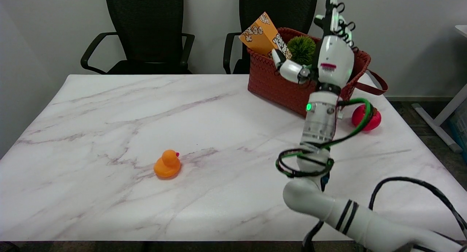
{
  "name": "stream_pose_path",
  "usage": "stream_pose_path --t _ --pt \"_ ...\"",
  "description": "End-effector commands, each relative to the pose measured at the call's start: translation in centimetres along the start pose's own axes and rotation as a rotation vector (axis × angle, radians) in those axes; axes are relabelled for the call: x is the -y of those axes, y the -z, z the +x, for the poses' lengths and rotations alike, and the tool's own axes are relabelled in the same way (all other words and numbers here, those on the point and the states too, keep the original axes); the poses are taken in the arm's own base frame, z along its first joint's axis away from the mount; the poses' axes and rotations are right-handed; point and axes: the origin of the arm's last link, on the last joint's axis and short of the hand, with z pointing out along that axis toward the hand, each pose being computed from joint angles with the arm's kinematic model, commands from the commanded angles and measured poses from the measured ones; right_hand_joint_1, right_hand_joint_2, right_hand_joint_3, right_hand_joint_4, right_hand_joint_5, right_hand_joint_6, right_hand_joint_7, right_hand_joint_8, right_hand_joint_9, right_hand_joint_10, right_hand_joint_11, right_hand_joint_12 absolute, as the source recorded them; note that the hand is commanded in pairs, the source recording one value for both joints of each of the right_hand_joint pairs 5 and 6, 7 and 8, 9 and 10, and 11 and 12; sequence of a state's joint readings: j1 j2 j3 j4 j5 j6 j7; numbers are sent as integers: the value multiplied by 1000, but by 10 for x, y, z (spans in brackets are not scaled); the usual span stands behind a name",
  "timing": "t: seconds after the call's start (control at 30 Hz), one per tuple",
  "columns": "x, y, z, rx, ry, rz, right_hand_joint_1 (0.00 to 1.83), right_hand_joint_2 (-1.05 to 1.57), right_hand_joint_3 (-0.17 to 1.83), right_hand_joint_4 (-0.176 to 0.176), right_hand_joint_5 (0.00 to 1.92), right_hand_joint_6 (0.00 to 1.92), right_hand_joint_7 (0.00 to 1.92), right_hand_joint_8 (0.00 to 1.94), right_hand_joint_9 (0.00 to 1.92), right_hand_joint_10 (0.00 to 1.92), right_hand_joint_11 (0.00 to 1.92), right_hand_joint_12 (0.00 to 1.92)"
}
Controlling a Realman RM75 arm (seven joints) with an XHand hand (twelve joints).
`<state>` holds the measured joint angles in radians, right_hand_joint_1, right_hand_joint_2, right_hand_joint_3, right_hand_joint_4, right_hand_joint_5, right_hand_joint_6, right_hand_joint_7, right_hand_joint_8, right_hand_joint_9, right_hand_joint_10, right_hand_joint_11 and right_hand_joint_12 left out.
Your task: Place the popcorn box into the brown storage basket.
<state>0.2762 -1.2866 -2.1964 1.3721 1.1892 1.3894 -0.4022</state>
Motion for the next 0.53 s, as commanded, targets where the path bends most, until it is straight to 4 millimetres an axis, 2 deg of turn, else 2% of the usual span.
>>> stream_pose_path --t 0.03,0.17,0.53 --pt "-15 115 29 66 70 -73 1060 575 565 0 170 170 545 545 487 487 308 308" --pt "-8 138 27 59 75 -93 1066 621 641 0 195 195 584 584 497 497 343 343" --pt "20 175 13 152 41 -112 1077 675 681 0 234 234 680 680 513 513 375 375"
